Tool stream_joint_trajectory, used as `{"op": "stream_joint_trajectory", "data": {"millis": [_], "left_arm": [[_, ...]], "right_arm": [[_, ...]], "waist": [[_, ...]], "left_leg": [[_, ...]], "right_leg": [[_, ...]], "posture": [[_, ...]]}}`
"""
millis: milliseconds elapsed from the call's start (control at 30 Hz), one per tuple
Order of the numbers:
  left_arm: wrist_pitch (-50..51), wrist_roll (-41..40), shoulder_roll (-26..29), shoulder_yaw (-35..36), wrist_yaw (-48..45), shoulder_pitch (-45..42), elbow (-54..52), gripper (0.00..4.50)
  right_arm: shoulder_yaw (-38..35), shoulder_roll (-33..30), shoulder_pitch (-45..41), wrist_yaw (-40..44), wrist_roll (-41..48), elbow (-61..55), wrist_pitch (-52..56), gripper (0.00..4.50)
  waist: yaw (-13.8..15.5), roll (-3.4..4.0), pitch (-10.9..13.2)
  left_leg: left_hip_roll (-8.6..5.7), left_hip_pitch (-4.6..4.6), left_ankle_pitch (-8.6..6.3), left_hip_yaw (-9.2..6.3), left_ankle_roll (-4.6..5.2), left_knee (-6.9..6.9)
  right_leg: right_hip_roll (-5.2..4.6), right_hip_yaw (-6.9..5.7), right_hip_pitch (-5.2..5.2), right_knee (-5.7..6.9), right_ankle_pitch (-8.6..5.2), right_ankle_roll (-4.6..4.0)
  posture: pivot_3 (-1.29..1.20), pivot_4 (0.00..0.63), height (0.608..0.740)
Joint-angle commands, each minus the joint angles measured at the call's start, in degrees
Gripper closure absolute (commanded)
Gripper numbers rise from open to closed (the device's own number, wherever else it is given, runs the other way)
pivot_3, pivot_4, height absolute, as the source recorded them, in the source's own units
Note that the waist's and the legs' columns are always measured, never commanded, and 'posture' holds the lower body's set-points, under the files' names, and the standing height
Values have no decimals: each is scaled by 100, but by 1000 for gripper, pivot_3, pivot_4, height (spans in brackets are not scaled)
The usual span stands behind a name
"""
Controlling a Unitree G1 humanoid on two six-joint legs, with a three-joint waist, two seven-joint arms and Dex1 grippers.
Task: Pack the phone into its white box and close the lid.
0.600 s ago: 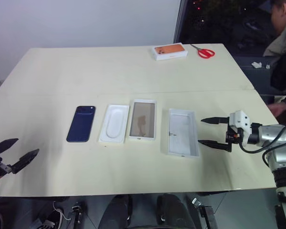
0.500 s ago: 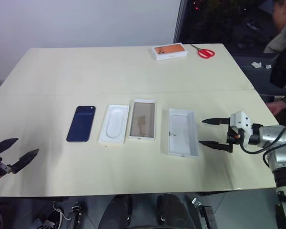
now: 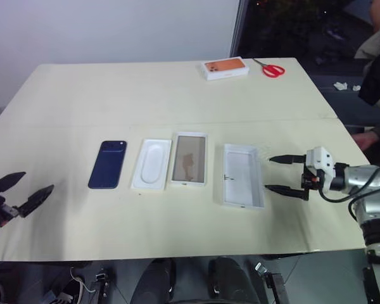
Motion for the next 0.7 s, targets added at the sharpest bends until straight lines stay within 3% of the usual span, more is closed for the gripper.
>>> {"op": "stream_joint_trajectory", "data": {"millis": [33, 400, 567, 700], "left_arm": [[648, -367, 70, -23, 204, -40, -379, 0], [2455, -1144, 95, -588, 1073, -575, -1573, 0], [3157, -1378, 137, -1028, 1375, -877, -1691, 0], [3733, -1462, -148, -1231, 2213, -1728, -1354, 0]], "right_arm": [[56, 55, -119, -37, 19, -333, 166, 23], [347, 146, -488, -708, -82, -1377, 1453, 23], [508, 188, -522, -816, -188, -1891, 1538, 23], [774, 142, -663, -966, -546, -2081, 1439, 23]], "waist": [[0, 0, 0], [16, -1, 1], [11, 1, 0], [11, -2, 1]], "left_leg": [[0, 0, 0, 0, 0, -1], [-1, -2, 0, 0, 0, 2], [-1, -3, 0, 0, -1, 1], [-1, -3, 2, -3, -3, 6]], "right_leg": [[0, 0, 0, -1, 0, 0], [0, 0, -4, 4, 0, 1], [1, 1, -5, 4, 1, 1], [6, 0, -6, 9, 1, 2]], "posture": [[0, 150, 740], [0, 150, 740], [0, 150, 740], [0, 150, 740]]}}
